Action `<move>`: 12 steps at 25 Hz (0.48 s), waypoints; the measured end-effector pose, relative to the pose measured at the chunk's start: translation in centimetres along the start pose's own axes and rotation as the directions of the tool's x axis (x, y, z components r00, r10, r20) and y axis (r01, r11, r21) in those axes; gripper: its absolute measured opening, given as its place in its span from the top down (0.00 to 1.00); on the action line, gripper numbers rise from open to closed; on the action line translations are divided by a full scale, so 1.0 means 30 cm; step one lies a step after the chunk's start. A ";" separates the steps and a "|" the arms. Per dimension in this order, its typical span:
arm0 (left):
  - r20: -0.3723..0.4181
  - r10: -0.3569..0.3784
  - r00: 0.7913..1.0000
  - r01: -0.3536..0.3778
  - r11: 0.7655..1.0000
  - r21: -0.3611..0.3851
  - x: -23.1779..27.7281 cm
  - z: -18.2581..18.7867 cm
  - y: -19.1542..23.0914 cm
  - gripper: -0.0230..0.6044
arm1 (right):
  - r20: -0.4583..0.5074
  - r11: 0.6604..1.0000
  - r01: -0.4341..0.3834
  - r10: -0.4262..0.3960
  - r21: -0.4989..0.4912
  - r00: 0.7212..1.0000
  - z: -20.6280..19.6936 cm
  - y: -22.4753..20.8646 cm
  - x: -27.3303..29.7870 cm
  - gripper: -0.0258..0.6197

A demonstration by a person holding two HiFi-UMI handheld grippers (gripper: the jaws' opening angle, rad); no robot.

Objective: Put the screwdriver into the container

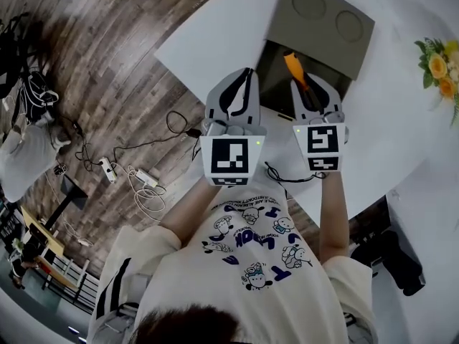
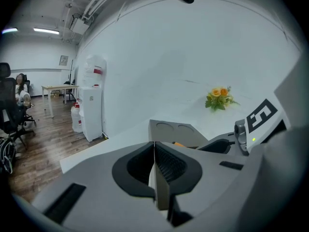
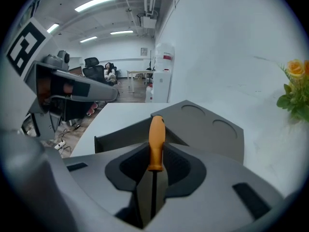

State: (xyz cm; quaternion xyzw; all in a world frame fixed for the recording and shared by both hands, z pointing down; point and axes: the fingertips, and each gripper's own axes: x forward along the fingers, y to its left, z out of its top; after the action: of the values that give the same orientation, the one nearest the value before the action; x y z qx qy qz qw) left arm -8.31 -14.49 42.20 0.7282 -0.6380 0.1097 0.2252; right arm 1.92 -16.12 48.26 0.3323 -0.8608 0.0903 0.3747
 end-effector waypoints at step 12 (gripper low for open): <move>-0.020 0.004 1.000 -0.004 1.000 -0.005 0.028 -0.024 0.010 0.93 | -0.163 0.995 -0.091 0.082 -0.051 0.983 -0.101 0.016 0.091 0.80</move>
State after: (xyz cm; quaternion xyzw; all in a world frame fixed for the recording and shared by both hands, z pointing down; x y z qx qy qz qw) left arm -8.36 -14.92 43.27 0.7253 -0.6374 0.1157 0.2330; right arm 2.04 -15.90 52.37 0.2752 -0.8438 0.1077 0.4480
